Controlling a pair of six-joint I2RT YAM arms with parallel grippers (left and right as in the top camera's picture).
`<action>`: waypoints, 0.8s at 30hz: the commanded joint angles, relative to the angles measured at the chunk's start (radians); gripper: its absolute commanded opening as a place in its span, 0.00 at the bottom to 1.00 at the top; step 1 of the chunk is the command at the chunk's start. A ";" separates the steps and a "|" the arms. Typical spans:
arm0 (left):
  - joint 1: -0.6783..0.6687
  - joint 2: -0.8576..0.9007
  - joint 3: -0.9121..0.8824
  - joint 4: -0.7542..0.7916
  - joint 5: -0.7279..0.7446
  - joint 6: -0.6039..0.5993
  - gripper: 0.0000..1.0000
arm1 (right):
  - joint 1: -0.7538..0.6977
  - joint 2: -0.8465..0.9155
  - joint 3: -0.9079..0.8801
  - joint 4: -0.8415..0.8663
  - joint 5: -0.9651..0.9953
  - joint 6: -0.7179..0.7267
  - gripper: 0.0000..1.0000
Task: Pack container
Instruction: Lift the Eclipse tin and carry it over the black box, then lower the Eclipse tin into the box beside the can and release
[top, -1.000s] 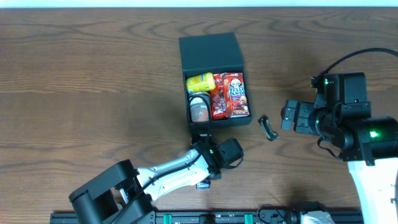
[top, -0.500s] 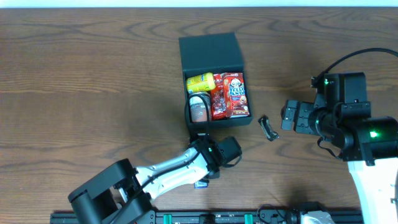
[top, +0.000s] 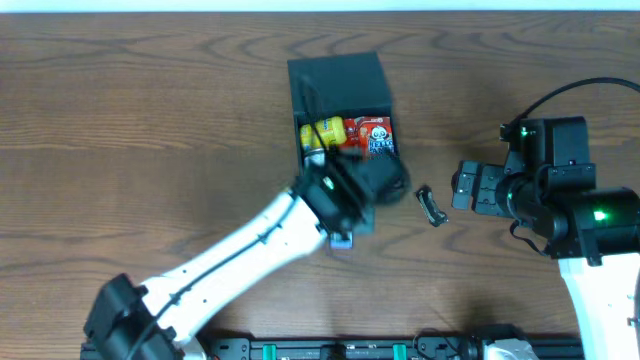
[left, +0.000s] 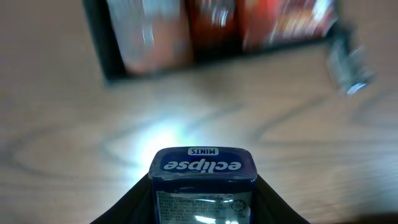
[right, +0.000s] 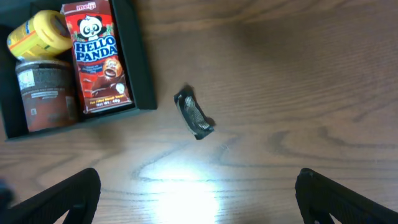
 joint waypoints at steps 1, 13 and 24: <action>0.109 0.009 0.097 -0.009 0.066 0.166 0.06 | -0.005 0.000 -0.003 0.000 0.013 0.013 0.99; 0.229 0.262 0.247 0.068 0.156 0.280 0.06 | -0.005 0.000 -0.003 0.007 0.024 0.013 0.99; 0.229 0.373 0.246 0.163 0.118 0.248 0.06 | -0.005 0.000 -0.003 0.008 0.024 0.013 0.99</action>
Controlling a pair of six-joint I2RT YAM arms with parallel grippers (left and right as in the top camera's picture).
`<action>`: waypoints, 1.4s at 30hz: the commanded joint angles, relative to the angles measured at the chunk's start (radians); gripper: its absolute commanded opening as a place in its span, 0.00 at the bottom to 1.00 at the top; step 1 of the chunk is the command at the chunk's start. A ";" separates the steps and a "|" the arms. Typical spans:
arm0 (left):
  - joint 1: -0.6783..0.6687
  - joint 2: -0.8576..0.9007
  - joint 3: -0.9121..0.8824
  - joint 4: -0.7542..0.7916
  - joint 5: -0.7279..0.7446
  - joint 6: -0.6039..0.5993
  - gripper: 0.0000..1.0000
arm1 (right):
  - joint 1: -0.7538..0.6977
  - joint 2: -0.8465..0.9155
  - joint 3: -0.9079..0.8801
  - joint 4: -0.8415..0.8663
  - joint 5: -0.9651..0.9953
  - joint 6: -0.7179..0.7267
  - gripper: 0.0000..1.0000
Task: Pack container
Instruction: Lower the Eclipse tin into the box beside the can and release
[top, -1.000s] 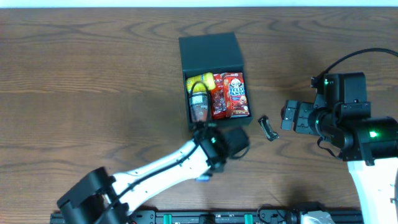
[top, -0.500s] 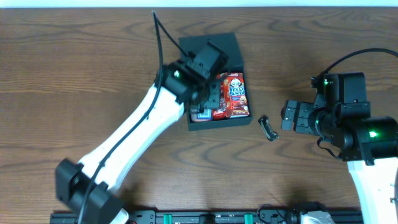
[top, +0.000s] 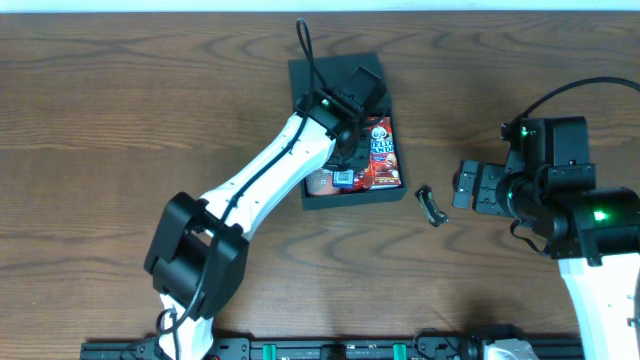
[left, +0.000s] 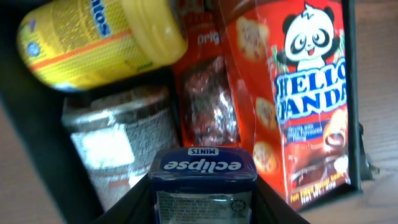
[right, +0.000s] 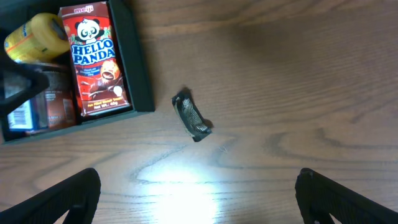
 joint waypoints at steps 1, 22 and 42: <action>0.002 0.022 0.029 0.021 -0.023 -0.023 0.06 | -0.005 0.000 -0.003 0.002 0.014 0.013 0.99; -0.016 0.061 0.026 0.078 -0.084 -0.093 0.16 | -0.005 0.000 -0.003 0.002 0.014 0.013 0.99; -0.018 0.061 -0.004 0.074 -0.098 -0.093 0.41 | -0.005 0.000 -0.003 0.002 0.014 0.013 0.99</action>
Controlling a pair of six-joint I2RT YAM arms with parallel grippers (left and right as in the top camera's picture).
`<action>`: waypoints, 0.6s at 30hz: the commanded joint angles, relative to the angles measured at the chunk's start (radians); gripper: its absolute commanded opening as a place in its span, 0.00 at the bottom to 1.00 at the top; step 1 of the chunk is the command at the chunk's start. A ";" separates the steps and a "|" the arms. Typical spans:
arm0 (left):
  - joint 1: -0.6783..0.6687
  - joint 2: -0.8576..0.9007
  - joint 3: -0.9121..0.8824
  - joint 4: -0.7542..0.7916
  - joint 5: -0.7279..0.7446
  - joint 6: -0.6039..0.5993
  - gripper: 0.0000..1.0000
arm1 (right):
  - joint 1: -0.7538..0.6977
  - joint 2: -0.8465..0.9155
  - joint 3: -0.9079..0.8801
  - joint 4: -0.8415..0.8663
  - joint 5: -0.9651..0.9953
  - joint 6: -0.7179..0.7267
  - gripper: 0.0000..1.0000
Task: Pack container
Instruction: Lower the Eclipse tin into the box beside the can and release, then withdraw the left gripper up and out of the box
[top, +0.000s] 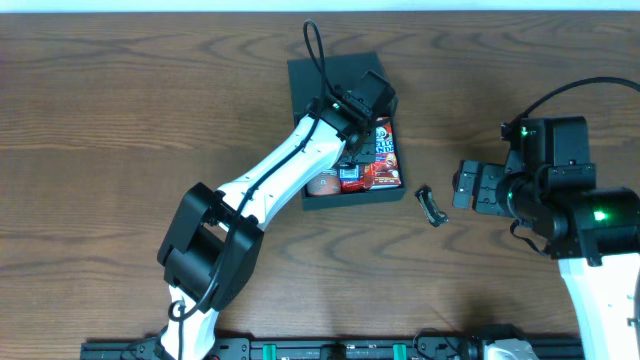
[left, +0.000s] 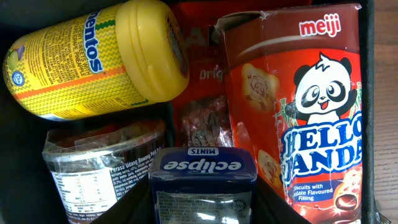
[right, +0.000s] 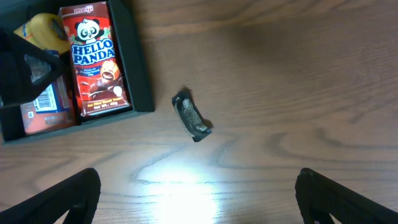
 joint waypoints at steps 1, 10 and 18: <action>0.001 0.011 -0.009 -0.004 -0.023 -0.013 0.44 | -0.005 0.000 -0.003 0.002 0.014 0.013 0.99; 0.001 0.011 -0.023 0.002 -0.024 -0.020 0.53 | -0.005 0.000 -0.003 0.002 0.014 0.013 0.99; 0.001 -0.035 0.059 -0.039 -0.027 0.020 0.63 | -0.005 0.000 -0.003 0.003 0.026 0.013 0.99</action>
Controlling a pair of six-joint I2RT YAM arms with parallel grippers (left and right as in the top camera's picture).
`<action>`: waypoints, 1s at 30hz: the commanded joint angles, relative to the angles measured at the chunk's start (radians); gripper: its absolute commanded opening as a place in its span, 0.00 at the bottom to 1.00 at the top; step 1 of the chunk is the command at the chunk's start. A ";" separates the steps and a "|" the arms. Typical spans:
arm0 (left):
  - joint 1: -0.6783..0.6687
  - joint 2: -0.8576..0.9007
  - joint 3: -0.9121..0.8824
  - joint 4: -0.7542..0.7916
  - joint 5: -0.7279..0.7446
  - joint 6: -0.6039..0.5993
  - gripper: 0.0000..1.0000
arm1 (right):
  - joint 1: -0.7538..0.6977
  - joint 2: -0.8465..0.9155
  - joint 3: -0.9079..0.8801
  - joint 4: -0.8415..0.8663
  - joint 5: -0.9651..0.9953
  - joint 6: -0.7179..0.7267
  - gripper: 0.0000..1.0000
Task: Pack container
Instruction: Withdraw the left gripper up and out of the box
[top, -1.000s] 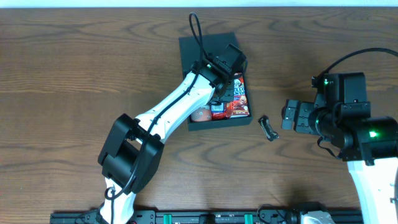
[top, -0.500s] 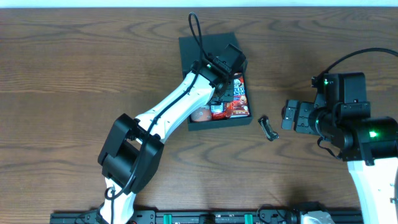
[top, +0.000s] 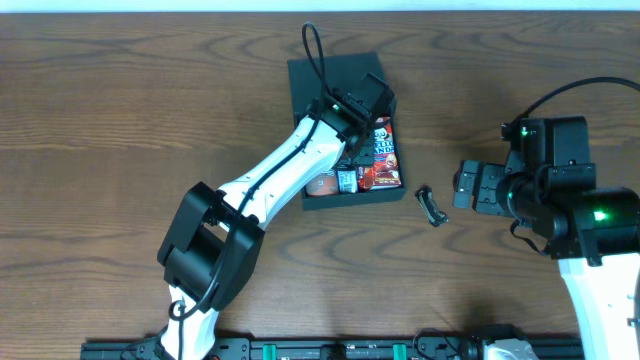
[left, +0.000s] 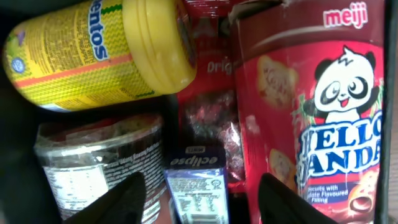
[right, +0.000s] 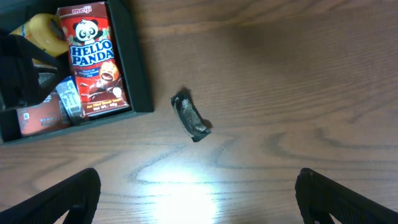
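The black container (top: 335, 80) holds a yellow Mentos bottle (left: 99, 56), a Hello Panda box (left: 323, 124), a red snack bag (left: 208, 118) and a clear-lidded brown cup (left: 99, 162). A blue Eclipse mints tin (left: 196, 183) lies in it between the cup and the red bag. My left gripper (left: 199, 205) is open just above the tin, one finger on each side and not touching it. A small dark wrapped piece (right: 193, 116) lies on the table to the right of the container. My right gripper (right: 196, 199) hangs open over bare wood near that piece.
The brown wooden table (top: 120, 150) stretches wide on the left and behind the container. My left arm (top: 280, 190) reaches diagonally across the middle to the container. The right arm's body (top: 560, 190) stands at the right edge.
My left gripper has opened and let go of the mints tin, which now sits lower in the container between the cup and the red bag. The right arm and the dark piece have not moved.
My left gripper held the mints tin over the table in front of the container. Then it held the tin above the packed items, then lower among them. Now the tin rests inside and the gripper is open. The right gripper stayed open and still throughout.
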 joint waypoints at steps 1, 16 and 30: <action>0.001 -0.053 0.082 -0.035 -0.031 0.050 0.65 | -0.005 0.000 -0.003 0.003 0.027 0.014 0.99; 0.049 -0.498 0.178 -0.520 -0.347 0.166 0.95 | 0.007 0.048 -0.100 0.071 0.096 0.071 0.99; 0.134 -0.594 0.144 -0.609 -0.359 0.165 0.95 | 0.073 0.439 -0.166 0.202 -0.091 -0.242 0.99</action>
